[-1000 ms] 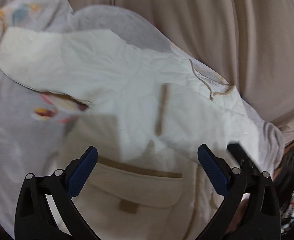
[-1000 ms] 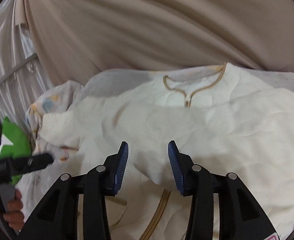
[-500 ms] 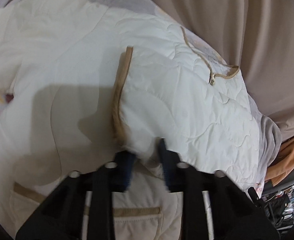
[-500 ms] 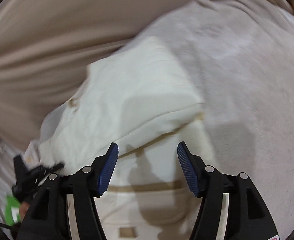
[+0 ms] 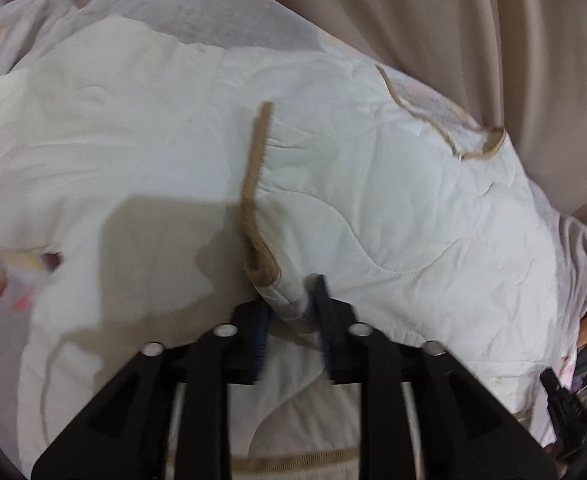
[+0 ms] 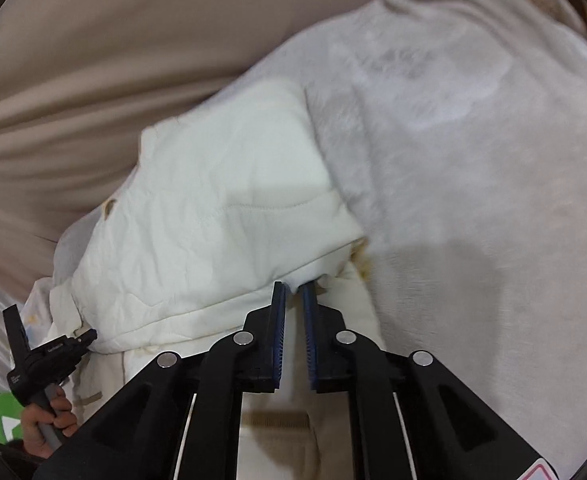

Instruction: Fold large clothes

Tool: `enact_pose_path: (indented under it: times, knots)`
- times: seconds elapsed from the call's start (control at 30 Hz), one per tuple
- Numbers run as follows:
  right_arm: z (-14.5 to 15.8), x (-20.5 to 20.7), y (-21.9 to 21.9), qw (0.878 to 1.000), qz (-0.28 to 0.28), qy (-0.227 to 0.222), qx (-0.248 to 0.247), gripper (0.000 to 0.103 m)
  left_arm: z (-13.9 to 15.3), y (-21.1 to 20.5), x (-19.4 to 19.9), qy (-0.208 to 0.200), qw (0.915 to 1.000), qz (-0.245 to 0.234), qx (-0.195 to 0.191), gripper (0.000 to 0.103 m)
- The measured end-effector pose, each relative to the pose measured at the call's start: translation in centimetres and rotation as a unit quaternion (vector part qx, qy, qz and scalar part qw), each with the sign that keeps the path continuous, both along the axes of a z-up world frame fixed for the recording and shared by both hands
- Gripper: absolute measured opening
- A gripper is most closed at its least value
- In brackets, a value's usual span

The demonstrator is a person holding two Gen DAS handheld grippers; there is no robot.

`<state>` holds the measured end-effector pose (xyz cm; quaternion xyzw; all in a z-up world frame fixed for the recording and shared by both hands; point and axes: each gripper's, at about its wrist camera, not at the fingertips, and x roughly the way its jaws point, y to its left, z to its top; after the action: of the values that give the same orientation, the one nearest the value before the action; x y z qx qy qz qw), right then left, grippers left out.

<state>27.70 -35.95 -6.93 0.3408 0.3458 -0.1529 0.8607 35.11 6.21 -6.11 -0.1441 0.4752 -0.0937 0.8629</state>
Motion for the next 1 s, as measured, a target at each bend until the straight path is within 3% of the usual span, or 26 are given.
enact_pose_path:
  times: [0.03, 0.07, 0.17, 0.23, 0.3, 0.43, 0.53, 0.57, 0.6, 0.63, 0.67, 0.8, 1.0]
  knots:
    - [0.5, -1.2, 0.1, 1.0, 0.002, -0.001, -0.003, 0.023, 0.9, 1.1, -1.0, -0.009, 0.9998, 0.003, -0.015, 0.051]
    - [1.0, -2.3, 0.2, 1.0, 0.006, 0.006, -0.009, 0.034, 1.6, 2.0, -1.8, -0.016, 0.9997, 0.003, -0.02, 0.067]
    - [1.7, -6.0, 1.8, 0.998, 0.031, 0.041, -0.028, 0.054, 2.9, 5.7, -5.7, -0.022, 0.9996, 0.007, 0.019, 0.084]
    - [0.6, -10.1, 3.2, 0.995, 0.052, 0.075, -0.027, 0.061, 2.6, 8.5, -8.5, -0.007, 0.9984, 0.016, 0.054, 0.087]
    - [-0.4, -13.3, 4.4, 0.992, 0.069, 0.105, -0.023, 0.062, 1.3, 10.9, -10.7, 0.026, 0.9972, 0.027, 0.065, 0.087]
    - [-2.9, -17.1, 7.4, 0.985, 0.092, 0.143, -0.002, 0.065, -1.9, 14.7, -15.6, 0.102, 0.992, 0.064, 0.037, 0.087]
    - [-3.6, -17.5, 8.3, 0.987, 0.083, 0.138, -0.001, 0.063, -2.5, 14.7, -17.5, 0.101, 0.9924, 0.069, 0.015, 0.074]
    - [-3.4, -17.1, 8.2, 0.988, 0.082, 0.132, 0.005, 0.05, -2.4, 14.2, -17.5, 0.096, 0.9936, 0.058, 0.01, 0.058]
    - [-3.3, -16.6, 8.1, 0.988, 0.092, 0.121, 0.02, 0.031, -2.5, 13.7, -17.5, 0.096, 0.9942, 0.047, 0.002, 0.039]
    - [-3.1, -16.1, 8.1, 0.988, 0.093, 0.121, 0.02, 0.009, -2.3, 13.4, -17.4, 0.098, 0.9944, 0.038, -0.007, 0.027]
    - [-2.4, -16.0, 8.0, 0.989, 0.094, 0.116, 0.011, 0.007, -1.8, 12.9, -17.4, 0.098, 0.9946, 0.032, -0.009, 0.017]
    - [-0.3, -18.4, 7.8, 0.99, 0.098, 0.1, -0.003, 0.004, 0.2, 12.0, -19.3, 0.078, 0.9969, 0.004, 0.0, 0.012]
    - [0.3, -26.4, 7.9, 0.983, 0.093, 0.158, -0.004, 0.004, -1.0, 10.6, -27.6, 0.142, 0.9884, -0.051, 0.02, 0.013]
